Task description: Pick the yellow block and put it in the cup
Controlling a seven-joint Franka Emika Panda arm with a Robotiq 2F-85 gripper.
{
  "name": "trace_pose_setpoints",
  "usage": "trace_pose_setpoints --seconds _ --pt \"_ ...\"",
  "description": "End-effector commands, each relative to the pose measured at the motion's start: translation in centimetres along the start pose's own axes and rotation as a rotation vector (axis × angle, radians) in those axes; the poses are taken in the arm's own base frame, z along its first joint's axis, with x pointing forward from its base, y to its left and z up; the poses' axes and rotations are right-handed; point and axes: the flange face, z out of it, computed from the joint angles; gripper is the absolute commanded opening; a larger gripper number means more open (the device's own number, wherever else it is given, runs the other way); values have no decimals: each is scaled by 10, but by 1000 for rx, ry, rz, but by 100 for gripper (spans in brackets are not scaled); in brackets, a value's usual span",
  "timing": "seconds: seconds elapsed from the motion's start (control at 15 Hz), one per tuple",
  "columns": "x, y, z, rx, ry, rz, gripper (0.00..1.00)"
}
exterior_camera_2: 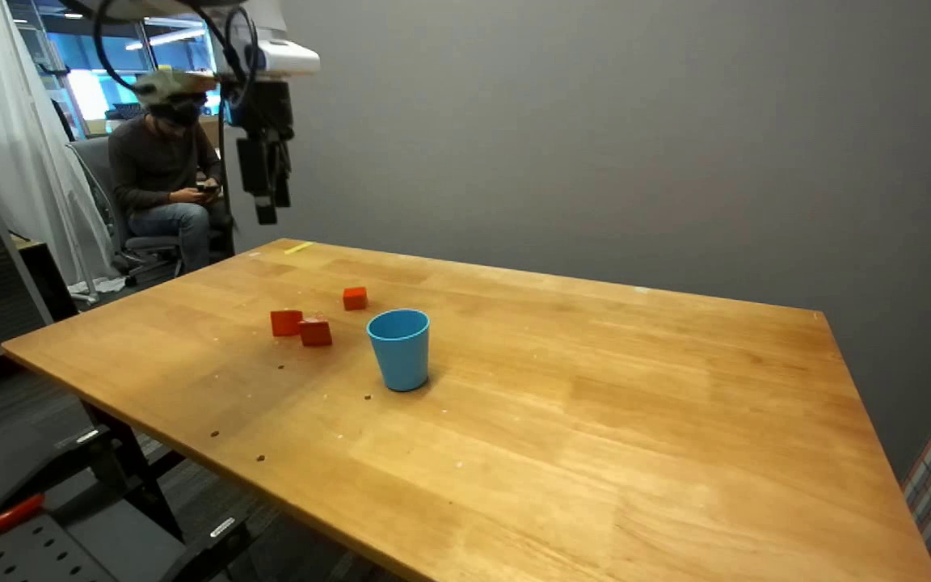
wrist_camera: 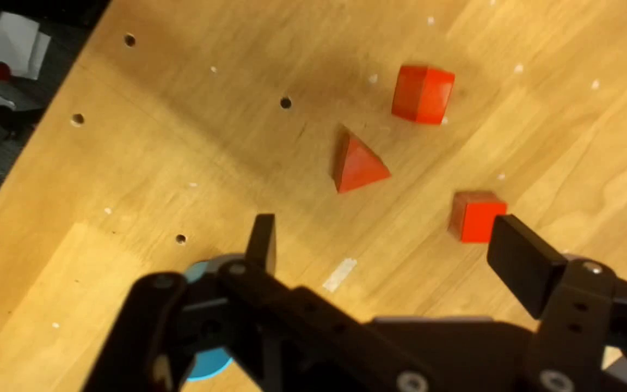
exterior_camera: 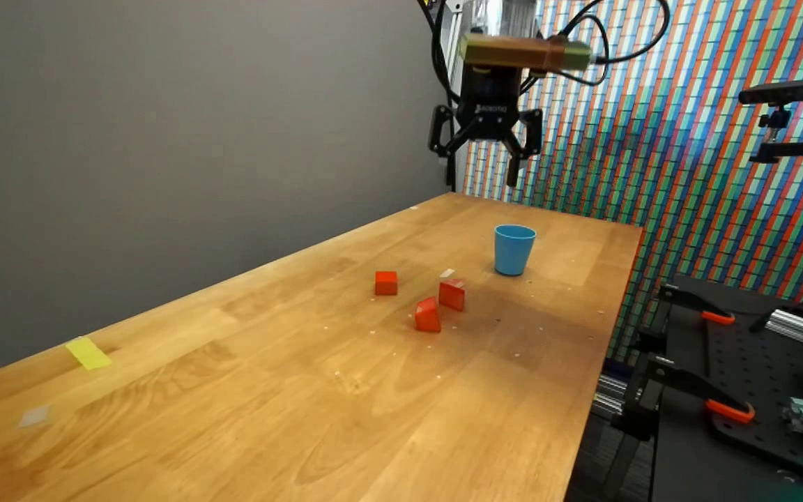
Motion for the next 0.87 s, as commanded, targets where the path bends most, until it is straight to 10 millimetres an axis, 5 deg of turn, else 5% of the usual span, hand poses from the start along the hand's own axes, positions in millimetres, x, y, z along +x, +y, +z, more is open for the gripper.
trace_pose_setpoints --seconds 0.0,0.47,0.53,0.8 --pt "-35 2 -70 -45 -50 -197 100" --pt "-51 43 -175 -195 -151 -562 100" --pt "-55 32 -149 -174 -135 -477 100" --pt "-54 41 -169 -185 -148 -541 100"
